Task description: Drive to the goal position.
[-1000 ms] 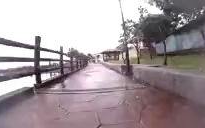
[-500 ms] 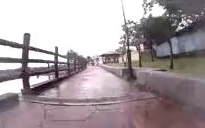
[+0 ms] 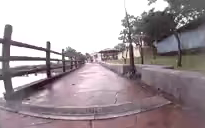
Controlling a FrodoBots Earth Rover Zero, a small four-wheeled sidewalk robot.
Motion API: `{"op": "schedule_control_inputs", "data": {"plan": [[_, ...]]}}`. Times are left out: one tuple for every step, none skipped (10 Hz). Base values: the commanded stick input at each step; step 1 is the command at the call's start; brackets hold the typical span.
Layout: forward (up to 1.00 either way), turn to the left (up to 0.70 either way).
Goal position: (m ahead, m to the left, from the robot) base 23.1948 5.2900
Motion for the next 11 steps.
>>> {"op": "schedule_control_inputs", "data": {"plan": [[1.0, 0.2], [1.0, 0.29], [1.0, 0.38], [1.0, 0.05], [1.0, -0.01], [1.0, -0.01], [1.0, -0.01], [1.0, -0.01], [1.0, -0.01], [1.0, -0.01], [1.0, -0.01]]}}
